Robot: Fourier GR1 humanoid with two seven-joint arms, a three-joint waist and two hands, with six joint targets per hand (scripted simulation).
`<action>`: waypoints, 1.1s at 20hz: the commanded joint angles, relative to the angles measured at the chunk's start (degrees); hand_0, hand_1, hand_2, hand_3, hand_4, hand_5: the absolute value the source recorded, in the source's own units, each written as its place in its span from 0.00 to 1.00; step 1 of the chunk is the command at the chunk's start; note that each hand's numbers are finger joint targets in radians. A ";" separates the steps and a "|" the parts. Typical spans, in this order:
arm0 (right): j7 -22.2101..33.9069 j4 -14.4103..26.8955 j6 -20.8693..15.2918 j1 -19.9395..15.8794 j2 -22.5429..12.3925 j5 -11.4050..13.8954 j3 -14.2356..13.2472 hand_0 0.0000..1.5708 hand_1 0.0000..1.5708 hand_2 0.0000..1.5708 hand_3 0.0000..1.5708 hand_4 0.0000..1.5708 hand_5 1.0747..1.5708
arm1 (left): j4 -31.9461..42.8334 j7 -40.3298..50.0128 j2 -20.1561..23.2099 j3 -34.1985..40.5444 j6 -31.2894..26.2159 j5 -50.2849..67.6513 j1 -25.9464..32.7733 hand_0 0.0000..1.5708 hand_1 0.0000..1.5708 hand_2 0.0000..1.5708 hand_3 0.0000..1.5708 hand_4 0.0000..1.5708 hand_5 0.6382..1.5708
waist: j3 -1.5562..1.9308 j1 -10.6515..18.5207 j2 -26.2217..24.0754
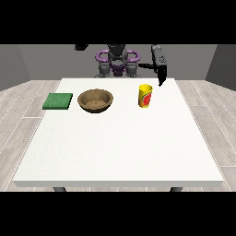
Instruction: Pick the cup and pour the ball into the bowl, then pick the bowl and place it on the pad
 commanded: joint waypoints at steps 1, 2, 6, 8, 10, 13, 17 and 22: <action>0.57 1.98 1.46 -0.91 -1.18 -0.40 -4.28 0.00 0.00 0.00 0.00 0.00 0.99 | 8.14 -4.94 0.32 -0.90 -2.12 -1.14 -1.06 0.00 0.00 0.00 0.00 0.00 0.82 | 0.01 2.48 -1.05; -0.24 -1.22 2.43 0.54 -1.94 -1.25 -4.05 0.00 0.00 0.00 0.00 0.00 1.00 | 11.48 -6.68 3.14 2.78 -2.60 0.27 -2.52 0.00 0.00 0.00 0.00 0.00 0.83 | 0.00 -0.36 0.93; -1.37 -1.68 6.72 3.61 -3.07 -5.64 -6.86 0.00 0.00 0.00 0.00 0.00 1.00 | 16.95 -10.52 0.38 1.28 -0.09 -1.62 -3.44 0.00 0.00 0.00 0.00 0.00 0.86 | 0.02 -1.29 -0.14; -0.24 -2.21 7.36 2.80 -4.16 -7.06 -9.65 0.00 0.00 0.00 0.00 0.00 0.99 | 20.22 -11.22 0.72 2.20 -0.46 -0.76 -4.99 0.00 0.00 0.00 0.00 0.00 0.86 | 0.02 -1.76 0.01; 1.29 -4.97 8.01 2.68 -3.84 -7.38 -8.40 0.00 0.00 0.00 0.00 0.00 0.99 | 25.52 -15.29 3.87 4.61 -2.57 0.27 -8.18 0.00 0.00 0.00 0.00 0.00 0.85 | -0.01 -3.02 1.59; -3.29 -4.16 11.13 9.17 -4.53 -9.17 -10.49 0.00 0.00 0.00 0.00 0.00 0.99 | 26.74 -16.26 3.72 4.39 -1.99 -0.03 -6.97 0.00 0.00 0.00 0.00 0.00 0.84 | 0.02 -3.18 0.26; -3.40 -4.88 12.90 7.62 -6.04 -11.22 -14.07 0.00 0.00 0.00 0.00 0.00 0.99 | 32.30 -18.43 3.09 4.40 -0.30 -0.54 -10.85 0.00 0.00 0.00 0.00 0.00 0.84 | 0.01 -3.90 1.75; 0.05 -12.19 13.92 7.26 -7.57 -13.58 -15.21 0.00 0.00 0.00 0.00 0.00 0.99 | 39.50 -24.33 6.44 7.40 -0.83 0.22 -13.53 0.00 0.00 0.00 0.00 0.00 0.84 | -0.02 -7.19 5.58</action>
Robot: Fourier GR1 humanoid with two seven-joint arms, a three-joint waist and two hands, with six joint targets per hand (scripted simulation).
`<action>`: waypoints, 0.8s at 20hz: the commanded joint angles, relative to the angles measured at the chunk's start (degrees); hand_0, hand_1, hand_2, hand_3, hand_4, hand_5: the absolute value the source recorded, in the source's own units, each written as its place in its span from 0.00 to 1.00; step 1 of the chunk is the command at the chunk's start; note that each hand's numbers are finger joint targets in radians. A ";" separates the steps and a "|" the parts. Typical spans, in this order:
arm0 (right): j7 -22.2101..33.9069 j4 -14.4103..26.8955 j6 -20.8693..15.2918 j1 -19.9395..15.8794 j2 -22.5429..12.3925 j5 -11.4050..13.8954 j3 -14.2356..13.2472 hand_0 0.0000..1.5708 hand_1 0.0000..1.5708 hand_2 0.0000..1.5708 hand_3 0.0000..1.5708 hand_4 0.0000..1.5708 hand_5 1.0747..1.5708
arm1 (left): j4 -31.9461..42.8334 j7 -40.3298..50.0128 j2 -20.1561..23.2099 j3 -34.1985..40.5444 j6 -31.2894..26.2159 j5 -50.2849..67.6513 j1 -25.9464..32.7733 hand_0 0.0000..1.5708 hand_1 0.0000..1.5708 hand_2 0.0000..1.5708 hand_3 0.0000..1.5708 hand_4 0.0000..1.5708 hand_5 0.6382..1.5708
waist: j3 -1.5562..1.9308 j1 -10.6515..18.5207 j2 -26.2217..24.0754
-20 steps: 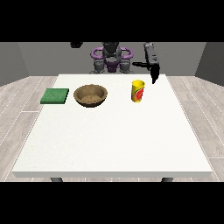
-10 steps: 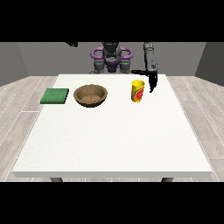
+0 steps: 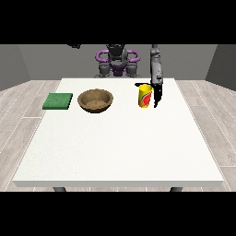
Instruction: Pick the cup and pour the ball into the bowl, then pick the bowl and place it on the pad
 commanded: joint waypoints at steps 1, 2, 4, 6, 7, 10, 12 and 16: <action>1.02 -6.18 0.06 1.08 -0.47 0.65 0.17 0.00 0.00 0.00 0.00 0.00 0.99 | 6.15 -4.35 4.03 2.23 -1.78 0.60 -2.58 0.00 0.00 0.00 0.00 0.00 0.84 | -0.02 -1.23 2.16; 4.01 -6.83 0.57 -2.28 -2.75 -2.70 -3.19 0.00 0.00 0.00 0.00 0.00 0.99 | 7.40 -6.65 3.37 2.54 -1.41 0.64 -2.75 0.00 0.00 0.00 0.00 0.00 0.83 | -0.04 -2.06 4.37; 1.30 -7.57 3.98 0.91 -3.87 -5.01 -4.56 0.00 0.00 0.00 0.00 0.00 0.99 | 7.62 -9.20 5.39 2.32 -0.88 -0.76 -1.00 0.71 0.71 1.00 0.95 0.31 0.96 | -0.01 -4.10 5.81; 0.44 -6.67 4.21 0.72 -3.23 -6.67 -5.14 0.00 0.00 0.00 0.00 0.00 0.98 | 5.20 -13.49 3.91 1.46 10.78 -4.85 0.72 0.84 0.84 1.00 1.00 0.61 0.96 | 0.04 -5.36 5.23; 2.87 -8.04 3.55 2.77 -3.18 -5.51 -3.67 0.00 0.00 0.00 0.00 0.00 0.98 | 6.24 -13.22 2.62 0.97 14.06 -6.03 1.65 0.84 0.84 1.00 1.00 0.64 0.92 | 0.02 -6.03 3.17; 4.10 -6.81 1.96 -1.90 -4.87 -6.81 -7.98 0.00 0.00 0.00 0.00 0.00 0.98 | 8.06 -12.35 3.56 -0.96 14.62 -8.33 -1.21 0.84 0.84 1.00 1.00 0.68 0.91 | 0.01 -2.80 4.25; 5.47 -7.46 3.12 -2.21 -6.12 -10.34 -9.92 0.00 0.00 0.00 0.00 0.06 0.98 | 9.27 -13.50 1.97 -0.53 17.04 -8.30 -2.91 0.84 0.84 1.00 1.00 0.68 0.91 | 0.00 -4.28 4.83; 0.98 1.13 6.78 4.23 -4.84 -10.31 -11.15 0.00 0.00 0.00 0.00 0.07 0.98 | 5.71 -5.67 1.35 -4.73 22.31 -12.72 -2.23 0.85 0.85 1.00 1.00 0.70 0.92 | 0.14 -1.75 -4.41</action>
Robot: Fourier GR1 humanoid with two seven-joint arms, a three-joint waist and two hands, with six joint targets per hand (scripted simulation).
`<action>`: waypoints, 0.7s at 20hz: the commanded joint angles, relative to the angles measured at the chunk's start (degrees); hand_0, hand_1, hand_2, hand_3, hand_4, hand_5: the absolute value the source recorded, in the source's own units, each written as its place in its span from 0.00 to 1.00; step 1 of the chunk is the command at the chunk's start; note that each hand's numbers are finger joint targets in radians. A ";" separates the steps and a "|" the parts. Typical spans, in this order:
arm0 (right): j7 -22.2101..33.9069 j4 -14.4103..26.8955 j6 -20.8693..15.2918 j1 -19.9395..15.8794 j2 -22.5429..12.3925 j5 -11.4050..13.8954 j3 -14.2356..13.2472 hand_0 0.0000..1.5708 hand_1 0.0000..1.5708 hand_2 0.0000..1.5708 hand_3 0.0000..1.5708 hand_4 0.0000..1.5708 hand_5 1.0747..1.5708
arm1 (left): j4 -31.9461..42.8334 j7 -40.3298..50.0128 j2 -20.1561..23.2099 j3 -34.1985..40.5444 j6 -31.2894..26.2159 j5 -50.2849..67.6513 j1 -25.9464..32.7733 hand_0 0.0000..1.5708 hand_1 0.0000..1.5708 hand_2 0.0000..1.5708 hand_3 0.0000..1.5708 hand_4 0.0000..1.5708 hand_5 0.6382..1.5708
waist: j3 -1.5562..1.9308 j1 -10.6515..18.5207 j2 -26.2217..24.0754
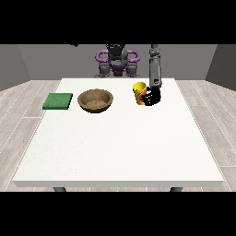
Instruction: Pick the cup and pour the ball into the bowl, then pick the bowl and place it on the pad
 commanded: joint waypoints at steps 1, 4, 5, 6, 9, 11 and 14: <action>2.17 4.73 0.96 0.70 -1.51 -2.41 -2.54 0.00 0.00 0.00 0.00 0.10 0.97 | -0.33 6.11 0.27 -4.34 4.76 -5.08 -1.30 0.85 0.85 1.00 1.00 0.70 0.92 | -0.10 2.19 -6.44; -1.71 10.93 2.31 0.93 -1.37 -1.44 -4.40 0.00 0.00 0.00 0.00 0.12 0.97 | -2.09 12.08 -2.03 -8.68 9.20 -9.58 -4.60 0.87 0.87 1.00 1.00 0.71 0.92 | -0.07 4.60 -7.62; -0.54 9.28 1.85 1.73 -0.45 -0.90 -2.35 0.00 0.00 0.00 0.00 0.15 0.98 | -1.50 15.77 -1.17 -9.15 9.98 -10.60 -6.73 0.87 0.87 1.00 1.00 0.71 0.93 | -0.08 3.57 -9.03; -1.17 9.25 1.99 1.27 -0.66 0.40 -1.72 0.00 0.00 0.00 0.00 0.15 0.98 | -1.63 17.32 -2.52 -9.97 13.84 -12.23 -8.43 0.87 0.87 1.00 1.00 0.71 0.94 | -0.08 2.99 -8.70; 1.08 6.98 1.08 -2.52 -0.34 -0.63 0.46 0.00 0.00 0.00 0.00 0.16 0.98 | 0.54 19.76 -2.53 -12.15 23.98 -18.29 -11.32 0.89 0.89 1.00 1.00 0.69 0.97 | -0.13 0.03 -5.23; -0.68 10.19 2.23 -1.74 -0.20 -0.46 -0.11 0.00 0.00 0.00 0.00 0.17 0.98 | 1.50 27.22 -2.36 -15.97 26.05 -23.33 -13.81 0.90 0.90 1.00 1.00 0.65 0.98 | -0.03 0.70 -8.00; -2.77 9.91 4.16 0.98 1.09 -0.66 1.00 0.00 0.00 0.00 0.00 0.19 0.98 | 3.63 31.52 -2.24 -17.98 32.36 -28.37 -14.55 0.90 0.90 1.00 1.00 0.60 0.99 | -0.04 -0.92 -7.88</action>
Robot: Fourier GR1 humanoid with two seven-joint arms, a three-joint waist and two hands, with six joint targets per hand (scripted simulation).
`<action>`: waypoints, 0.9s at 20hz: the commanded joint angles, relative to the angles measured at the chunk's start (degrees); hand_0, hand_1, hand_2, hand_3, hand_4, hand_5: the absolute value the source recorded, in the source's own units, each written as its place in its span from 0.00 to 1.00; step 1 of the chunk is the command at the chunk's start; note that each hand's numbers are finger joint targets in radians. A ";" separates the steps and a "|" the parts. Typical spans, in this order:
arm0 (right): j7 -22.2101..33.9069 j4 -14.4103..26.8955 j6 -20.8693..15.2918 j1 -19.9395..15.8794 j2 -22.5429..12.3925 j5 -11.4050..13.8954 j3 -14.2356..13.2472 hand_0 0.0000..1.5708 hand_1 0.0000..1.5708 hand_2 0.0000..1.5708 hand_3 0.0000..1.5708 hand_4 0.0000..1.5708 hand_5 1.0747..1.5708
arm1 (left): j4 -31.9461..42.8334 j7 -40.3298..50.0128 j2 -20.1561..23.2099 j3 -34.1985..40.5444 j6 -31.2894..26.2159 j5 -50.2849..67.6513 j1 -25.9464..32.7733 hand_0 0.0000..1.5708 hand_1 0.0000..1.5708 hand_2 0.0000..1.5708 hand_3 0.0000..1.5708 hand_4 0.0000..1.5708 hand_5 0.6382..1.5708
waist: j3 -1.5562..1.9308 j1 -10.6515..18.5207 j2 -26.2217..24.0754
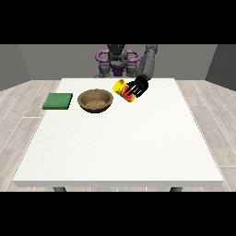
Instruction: Pick the cup and pour the ball into the bowl, then pick the bowl and place it on the pad
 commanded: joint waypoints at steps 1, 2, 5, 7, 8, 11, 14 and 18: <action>1.32 -0.85 0.02 -1.45 -0.48 -0.47 0.49 0.00 0.00 0.00 0.00 0.19 0.98 | 3.63 8.25 0.79 -3.14 8.31 -7.48 -3.57 0.89 0.89 1.00 1.00 0.59 0.99 | -0.06 -2.16 0.20; -2.65 2.05 1.23 -1.20 0.42 -0.65 -0.66 0.00 0.00 0.00 0.00 0.20 0.98 | 3.35 9.98 0.96 -3.89 7.27 -8.45 -6.06 0.89 0.89 1.00 1.00 0.59 0.99 | -0.03 -1.04 2.32; -2.32 3.93 -0.74 -3.00 0.13 1.62 -1.01 0.00 0.00 0.00 0.00 0.21 0.98 | 4.21 13.46 -1.55 -6.34 7.83 -11.92 -8.09 0.89 0.89 1.00 1.00 0.59 0.99 | -0.08 1.68 2.08; -4.08 4.20 2.50 -0.38 0.54 1.12 0.52 0.00 0.00 0.00 0.00 0.22 0.99 | 5.32 17.67 0.39 -6.98 8.30 -14.42 -11.03 0.89 0.89 1.00 1.00 0.59 0.99 | -0.04 0.19 1.32; -1.23 3.71 0.64 -2.64 0.27 0.95 0.85 0.00 0.00 0.00 0.00 0.22 0.98 | 7.11 20.33 -0.52 -8.55 11.98 -17.55 -11.73 0.86 0.86 1.00 1.00 0.54 1.00 | -0.05 -0.84 1.66; -2.83 5.87 0.38 -3.20 0.78 1.13 -0.01 0.00 0.00 0.00 0.00 0.22 0.99 | 9.73 24.76 0.18 -12.99 15.91 -25.01 -13.03 0.88 0.88 1.00 1.00 0.54 0.99 | 0.02 -0.27 1.01; -2.89 9.54 1.17 -3.53 0.61 2.25 1.07 0.00 0.00 0.00 0.00 0.23 0.99 | 14.46 33.29 -2.51 -19.34 14.80 -34.09 -16.35 0.86 0.86 1.00 1.00 0.55 0.98 | 0.09 0.35 -1.75; -2.25 11.00 -0.44 -4.30 1.50 3.76 1.98 0.00 0.00 0.00 0.00 0.24 0.99 | 18.82 41.17 -6.91 -26.37 12.57 -43.40 -17.58 0.84 0.84 0.91 0.91 0.62 0.90 | 0.03 1.43 -3.99</action>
